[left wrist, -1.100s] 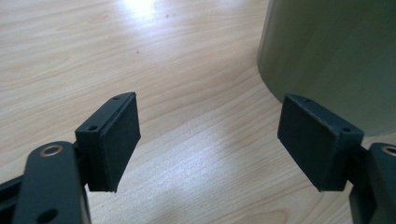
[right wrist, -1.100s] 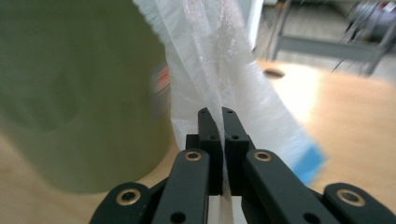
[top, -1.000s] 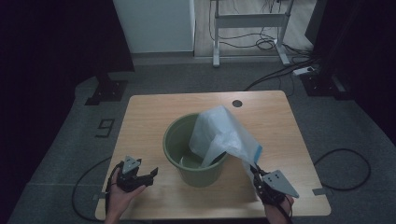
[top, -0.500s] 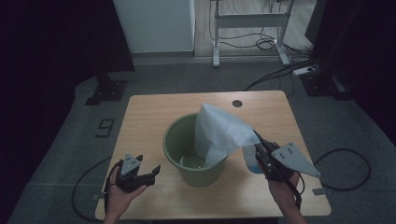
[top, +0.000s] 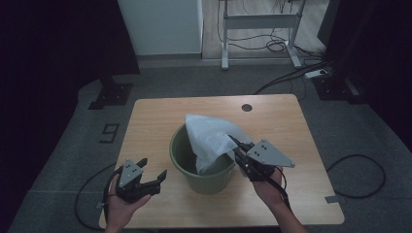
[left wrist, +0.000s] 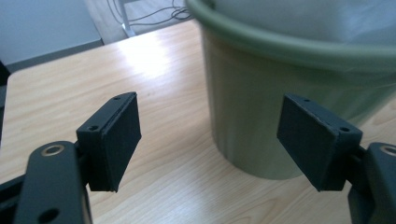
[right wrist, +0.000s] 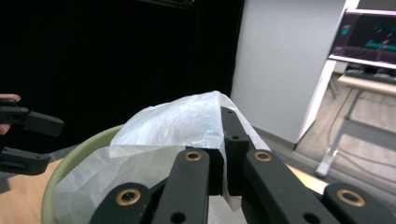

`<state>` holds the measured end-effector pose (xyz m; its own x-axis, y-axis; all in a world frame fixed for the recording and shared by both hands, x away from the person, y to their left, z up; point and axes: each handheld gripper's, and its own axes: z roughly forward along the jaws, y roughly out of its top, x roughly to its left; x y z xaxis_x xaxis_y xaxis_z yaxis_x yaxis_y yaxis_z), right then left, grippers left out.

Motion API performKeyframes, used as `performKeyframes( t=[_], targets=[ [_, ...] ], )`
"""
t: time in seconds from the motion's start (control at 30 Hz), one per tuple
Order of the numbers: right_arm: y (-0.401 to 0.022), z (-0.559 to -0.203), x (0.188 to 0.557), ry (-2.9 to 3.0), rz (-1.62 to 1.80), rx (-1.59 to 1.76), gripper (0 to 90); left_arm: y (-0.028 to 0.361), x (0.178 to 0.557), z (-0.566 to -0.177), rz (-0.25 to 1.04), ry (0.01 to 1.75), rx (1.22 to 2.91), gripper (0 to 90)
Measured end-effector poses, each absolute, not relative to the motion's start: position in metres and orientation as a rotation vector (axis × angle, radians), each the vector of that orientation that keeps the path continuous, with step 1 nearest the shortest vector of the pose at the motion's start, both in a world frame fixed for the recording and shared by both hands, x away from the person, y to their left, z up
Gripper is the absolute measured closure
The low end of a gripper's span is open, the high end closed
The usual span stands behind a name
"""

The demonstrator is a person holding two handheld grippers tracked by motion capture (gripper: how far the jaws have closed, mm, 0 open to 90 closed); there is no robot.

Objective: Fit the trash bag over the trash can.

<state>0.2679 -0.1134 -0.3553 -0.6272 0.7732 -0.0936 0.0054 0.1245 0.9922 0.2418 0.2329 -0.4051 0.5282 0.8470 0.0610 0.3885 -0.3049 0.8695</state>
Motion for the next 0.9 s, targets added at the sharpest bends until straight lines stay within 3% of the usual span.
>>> performKeyframes(
  t=[0.9],
  targets=[
    [-0.075, -0.345, 0.290, 1.875, 1.590, 0.785, 87.8, 0.189, 0.222, -0.371, 0.620, 0.944, 1.839, 22.0]
  ],
)
